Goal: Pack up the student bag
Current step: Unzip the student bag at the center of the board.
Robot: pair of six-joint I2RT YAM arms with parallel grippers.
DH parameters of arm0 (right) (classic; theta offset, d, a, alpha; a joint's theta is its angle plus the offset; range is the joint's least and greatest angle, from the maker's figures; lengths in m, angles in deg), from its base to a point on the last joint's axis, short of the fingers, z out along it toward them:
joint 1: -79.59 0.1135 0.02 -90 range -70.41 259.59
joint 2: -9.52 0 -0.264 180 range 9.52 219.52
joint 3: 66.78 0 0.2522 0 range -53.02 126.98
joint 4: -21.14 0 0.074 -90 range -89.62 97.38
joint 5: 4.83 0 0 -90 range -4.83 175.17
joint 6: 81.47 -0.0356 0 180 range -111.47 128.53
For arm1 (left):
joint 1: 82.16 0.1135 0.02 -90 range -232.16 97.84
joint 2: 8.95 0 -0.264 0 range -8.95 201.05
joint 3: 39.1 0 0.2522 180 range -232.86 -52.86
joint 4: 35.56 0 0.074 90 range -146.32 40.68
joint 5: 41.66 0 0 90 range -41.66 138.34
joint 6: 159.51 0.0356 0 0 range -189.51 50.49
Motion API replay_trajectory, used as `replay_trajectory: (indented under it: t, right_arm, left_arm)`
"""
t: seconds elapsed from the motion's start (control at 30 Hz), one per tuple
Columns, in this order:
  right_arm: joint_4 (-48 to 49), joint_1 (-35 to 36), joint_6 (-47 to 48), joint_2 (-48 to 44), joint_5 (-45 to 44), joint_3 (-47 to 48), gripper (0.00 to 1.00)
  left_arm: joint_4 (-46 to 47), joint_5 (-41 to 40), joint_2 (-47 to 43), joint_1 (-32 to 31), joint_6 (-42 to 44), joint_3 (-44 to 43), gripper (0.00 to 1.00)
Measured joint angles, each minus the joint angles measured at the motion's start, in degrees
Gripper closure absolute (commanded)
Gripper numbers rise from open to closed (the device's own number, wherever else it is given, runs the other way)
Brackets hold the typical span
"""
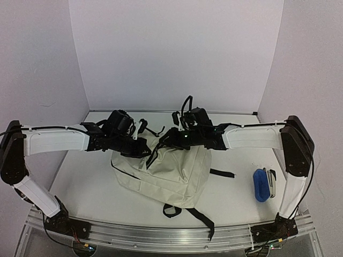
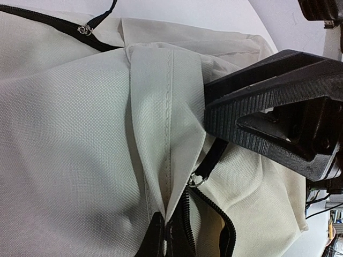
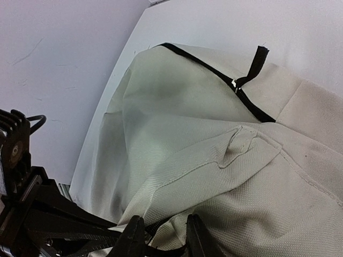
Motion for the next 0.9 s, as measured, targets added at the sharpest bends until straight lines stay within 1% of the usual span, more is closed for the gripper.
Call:
replay_trajectory:
  t: [0.1, 0.13, 0.4, 0.7, 0.9]
  right_arm:
    - [0.02, 0.16, -0.3, 0.02, -0.19, 0.03, 0.99]
    - [0.02, 0.21, -0.17, 0.02, -0.3, 0.04, 1.0]
    - [0.04, 0.55, 0.62, -0.44, -3.45, -0.03, 1.0]
    - [0.36, 1.64, 3.33, -5.36, -9.3, -0.77, 1.0]
    - [-0.09, 2.07, 5.01, -5.62, -12.43, -0.52, 1.0]
  left_arm:
    - [0.0, -0.09, 0.0, 0.0, -0.12, 0.0, 1.0]
    - [0.0, -0.15, 0.0, 0.0, -0.18, 0.0, 1.0]
    - [-0.11, -0.82, -0.65, 0.0, -0.37, 0.02, 1.0]
    - [0.1, -0.02, -2.81, -0.22, 0.46, 0.04, 1.0]
    - [-0.07, 0.91, -3.04, -0.22, 2.15, -0.33, 1.0]
